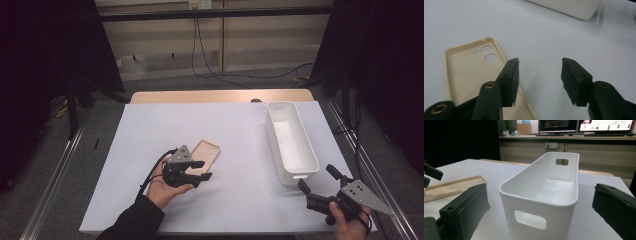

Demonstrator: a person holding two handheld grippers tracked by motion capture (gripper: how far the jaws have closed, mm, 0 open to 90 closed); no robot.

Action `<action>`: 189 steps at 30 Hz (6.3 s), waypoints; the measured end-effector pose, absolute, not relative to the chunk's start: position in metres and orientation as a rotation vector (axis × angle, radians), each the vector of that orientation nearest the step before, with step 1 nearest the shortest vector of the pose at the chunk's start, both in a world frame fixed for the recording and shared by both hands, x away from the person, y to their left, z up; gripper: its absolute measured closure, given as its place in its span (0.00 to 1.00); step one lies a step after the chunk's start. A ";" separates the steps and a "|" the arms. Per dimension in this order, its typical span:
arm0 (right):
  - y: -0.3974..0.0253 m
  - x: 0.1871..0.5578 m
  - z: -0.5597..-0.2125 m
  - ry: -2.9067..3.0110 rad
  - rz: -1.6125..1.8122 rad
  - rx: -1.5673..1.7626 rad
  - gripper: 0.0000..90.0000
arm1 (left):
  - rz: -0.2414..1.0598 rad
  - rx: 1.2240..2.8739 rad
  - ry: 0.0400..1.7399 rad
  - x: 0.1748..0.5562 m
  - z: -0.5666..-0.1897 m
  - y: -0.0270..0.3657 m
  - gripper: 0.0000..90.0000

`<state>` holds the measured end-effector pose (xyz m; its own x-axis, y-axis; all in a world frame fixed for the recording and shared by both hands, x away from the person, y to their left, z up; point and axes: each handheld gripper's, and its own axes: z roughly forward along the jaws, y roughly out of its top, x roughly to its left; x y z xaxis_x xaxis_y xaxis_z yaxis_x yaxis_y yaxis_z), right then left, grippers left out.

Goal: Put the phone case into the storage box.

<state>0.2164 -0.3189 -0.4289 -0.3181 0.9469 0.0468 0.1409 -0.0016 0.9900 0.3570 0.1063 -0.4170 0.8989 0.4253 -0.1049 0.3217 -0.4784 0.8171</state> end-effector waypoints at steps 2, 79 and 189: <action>-0.319 0.216 -0.429 1.545 1.397 1.160 0.00 | 0.154 2.083 0.550 0.356 -0.415 0.110 0.40; -0.319 0.217 -0.429 1.557 1.386 1.156 0.00 | 0.202 2.376 0.972 0.423 -0.425 0.141 0.13; -0.319 0.217 -0.429 1.564 1.390 1.150 0.00 | 0.178 2.220 1.090 0.411 -0.425 0.145 0.98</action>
<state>0.2171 -0.3185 -0.4294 -0.3279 0.9440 0.0364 0.1466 0.0128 0.9891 0.4106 0.1447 -0.4252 0.6452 0.7481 -0.1553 0.6600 -0.4433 0.6065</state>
